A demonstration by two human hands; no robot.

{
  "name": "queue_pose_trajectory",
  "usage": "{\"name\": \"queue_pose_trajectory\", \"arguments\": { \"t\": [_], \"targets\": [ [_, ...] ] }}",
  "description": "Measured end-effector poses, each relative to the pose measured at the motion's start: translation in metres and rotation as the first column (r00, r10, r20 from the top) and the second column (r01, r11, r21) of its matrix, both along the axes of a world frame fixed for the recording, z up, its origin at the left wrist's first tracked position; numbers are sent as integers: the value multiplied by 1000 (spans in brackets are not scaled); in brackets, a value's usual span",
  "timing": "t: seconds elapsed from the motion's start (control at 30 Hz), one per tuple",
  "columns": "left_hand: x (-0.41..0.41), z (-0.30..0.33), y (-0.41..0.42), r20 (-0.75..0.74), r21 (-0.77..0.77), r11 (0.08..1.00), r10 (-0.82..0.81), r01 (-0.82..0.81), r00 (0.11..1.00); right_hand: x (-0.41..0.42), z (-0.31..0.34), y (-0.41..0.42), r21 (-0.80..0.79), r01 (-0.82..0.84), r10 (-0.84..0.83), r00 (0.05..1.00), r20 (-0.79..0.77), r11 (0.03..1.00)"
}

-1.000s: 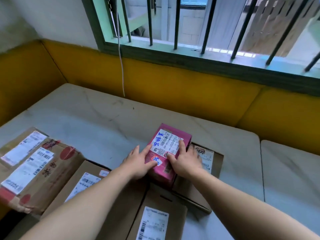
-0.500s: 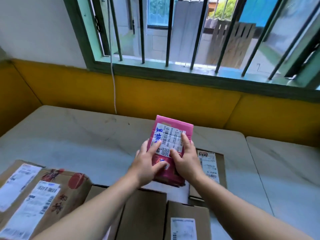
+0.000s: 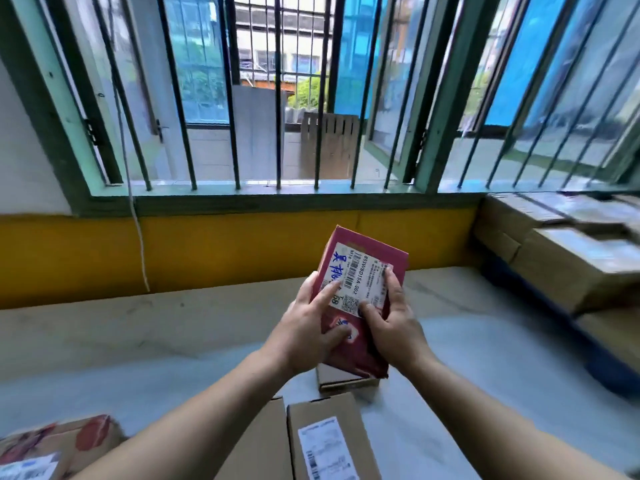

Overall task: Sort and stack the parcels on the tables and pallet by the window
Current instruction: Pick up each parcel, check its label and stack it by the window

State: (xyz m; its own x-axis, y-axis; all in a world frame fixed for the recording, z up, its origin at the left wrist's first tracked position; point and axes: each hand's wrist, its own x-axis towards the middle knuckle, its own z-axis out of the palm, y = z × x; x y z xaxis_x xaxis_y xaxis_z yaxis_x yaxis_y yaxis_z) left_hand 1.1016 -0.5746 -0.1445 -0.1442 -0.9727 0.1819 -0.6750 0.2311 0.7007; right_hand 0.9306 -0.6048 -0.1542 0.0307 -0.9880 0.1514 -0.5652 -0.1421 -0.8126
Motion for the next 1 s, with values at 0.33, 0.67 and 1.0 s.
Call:
{"name": "queue_pose_trajectory", "arguments": {
  "t": [0.33, 0.67, 1.0],
  "targets": [
    [-260, 31, 21, -25, -36, 931, -365, 364, 931, -264, 43, 85, -16, 390, -389, 913, -121, 921],
    [-518, 21, 82, -32, -48, 729, -684, 682, 729, -493, 42, 213, -34, 706, -705, 701, -106, 707],
    [-684, 9, 79, 47, 33, 588, -809, 808, 586, -631, 21, 237, 13, 857, -856, 514, -55, 515]
  ]
}}
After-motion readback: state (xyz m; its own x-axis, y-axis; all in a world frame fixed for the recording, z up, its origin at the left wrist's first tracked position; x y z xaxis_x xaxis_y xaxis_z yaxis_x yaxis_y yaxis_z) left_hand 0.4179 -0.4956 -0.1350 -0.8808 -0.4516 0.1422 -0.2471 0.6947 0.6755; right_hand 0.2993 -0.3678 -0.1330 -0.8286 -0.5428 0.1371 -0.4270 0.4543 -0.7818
